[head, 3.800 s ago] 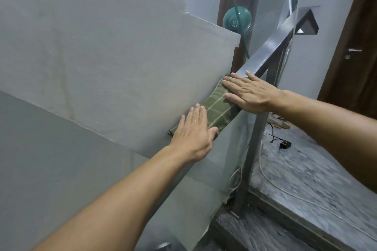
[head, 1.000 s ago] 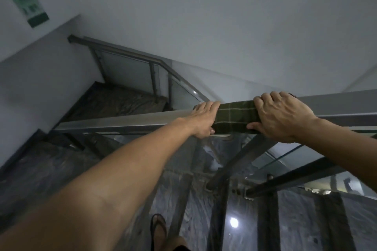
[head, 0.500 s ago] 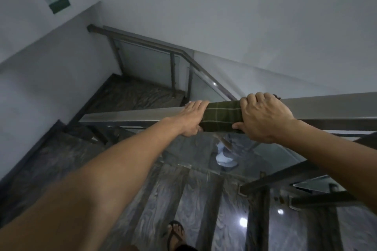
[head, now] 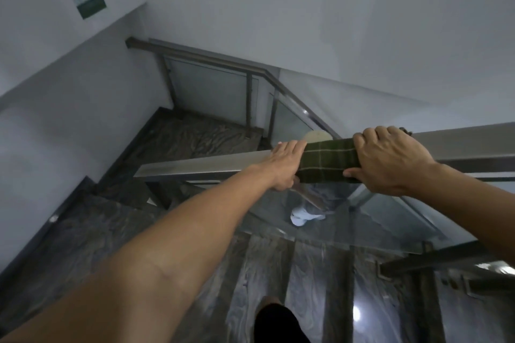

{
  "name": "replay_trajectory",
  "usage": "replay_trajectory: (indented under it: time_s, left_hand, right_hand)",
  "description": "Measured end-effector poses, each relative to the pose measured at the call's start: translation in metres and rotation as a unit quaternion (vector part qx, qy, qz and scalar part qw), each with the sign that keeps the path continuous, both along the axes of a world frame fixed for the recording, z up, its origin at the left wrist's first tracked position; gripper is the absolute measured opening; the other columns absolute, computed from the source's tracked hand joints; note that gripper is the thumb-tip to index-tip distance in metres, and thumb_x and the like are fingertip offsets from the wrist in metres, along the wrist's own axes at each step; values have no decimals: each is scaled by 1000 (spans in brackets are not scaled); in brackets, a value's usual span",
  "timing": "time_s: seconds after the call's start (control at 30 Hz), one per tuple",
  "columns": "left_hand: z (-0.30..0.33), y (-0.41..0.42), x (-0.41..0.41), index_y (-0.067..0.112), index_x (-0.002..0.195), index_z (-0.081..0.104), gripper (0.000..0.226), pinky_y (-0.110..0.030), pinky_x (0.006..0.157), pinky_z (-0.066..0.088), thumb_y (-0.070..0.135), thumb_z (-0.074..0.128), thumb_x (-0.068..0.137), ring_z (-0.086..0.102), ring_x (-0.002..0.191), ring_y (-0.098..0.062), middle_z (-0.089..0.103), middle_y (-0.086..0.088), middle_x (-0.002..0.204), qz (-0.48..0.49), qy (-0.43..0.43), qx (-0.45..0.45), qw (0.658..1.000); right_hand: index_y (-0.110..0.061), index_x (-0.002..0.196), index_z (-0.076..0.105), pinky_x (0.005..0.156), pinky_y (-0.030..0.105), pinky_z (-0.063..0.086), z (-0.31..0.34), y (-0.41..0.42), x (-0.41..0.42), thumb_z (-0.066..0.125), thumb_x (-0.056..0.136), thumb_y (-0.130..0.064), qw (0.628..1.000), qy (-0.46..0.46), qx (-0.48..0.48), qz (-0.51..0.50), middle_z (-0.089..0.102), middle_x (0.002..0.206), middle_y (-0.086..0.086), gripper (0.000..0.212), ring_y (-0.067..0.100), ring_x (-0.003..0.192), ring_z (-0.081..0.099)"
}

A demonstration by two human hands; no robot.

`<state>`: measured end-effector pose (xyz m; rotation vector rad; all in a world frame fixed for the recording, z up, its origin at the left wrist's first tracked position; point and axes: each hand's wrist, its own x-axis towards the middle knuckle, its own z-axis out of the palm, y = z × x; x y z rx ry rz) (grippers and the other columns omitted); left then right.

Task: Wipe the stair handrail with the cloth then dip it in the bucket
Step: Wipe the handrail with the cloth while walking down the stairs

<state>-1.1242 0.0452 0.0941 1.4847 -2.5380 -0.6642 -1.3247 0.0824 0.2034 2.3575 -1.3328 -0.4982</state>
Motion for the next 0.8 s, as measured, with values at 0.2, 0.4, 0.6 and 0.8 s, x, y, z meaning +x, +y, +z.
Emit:
replay_trajectory:
  time_s: [0.2, 0.4, 0.6, 0.8]
  left_hand:
    - [-65, -20, 83, 11, 146, 10, 92, -44, 119, 13, 18, 71, 77, 23, 137, -32, 26, -13, 147, 14, -3, -12, 1000]
    - [-117, -38, 158, 13, 144, 14, 91, -46, 120, 7, 16, 72, 74, 24, 137, -32, 28, -11, 143, 5, -4, -7, 1000]
    - [-169, -54, 238, 10, 144, 15, 90, -42, 116, 14, 17, 72, 76, 25, 135, -32, 28, -14, 144, 11, 8, -9, 1000]
    - [-219, -68, 312, 13, 144, 16, 89, -39, 113, 21, 16, 73, 75, 27, 132, -29, 30, -11, 141, 22, 7, -2, 1000]
  right_hand:
    - [-10, 117, 46, 86, 38, 45, -62, -21, 85, 23, 87, -70, 1000, -5, -1, -6, 58, 113, 13, 71, 27, 97, 57]
    - [-10, 112, 48, 82, 38, 43, -113, -39, 157, 28, 86, -70, 1000, -20, 3, -1, 59, 110, 14, 68, 28, 94, 58]
    - [-12, 104, 49, 74, 37, 43, -168, -57, 237, 25, 86, -70, 1000, 7, -14, 16, 60, 99, 12, 65, 26, 82, 56]
    - [-10, 105, 49, 72, 37, 42, -220, -73, 311, 26, 85, -70, 1000, -2, -20, 22, 60, 99, 13, 67, 26, 82, 55]
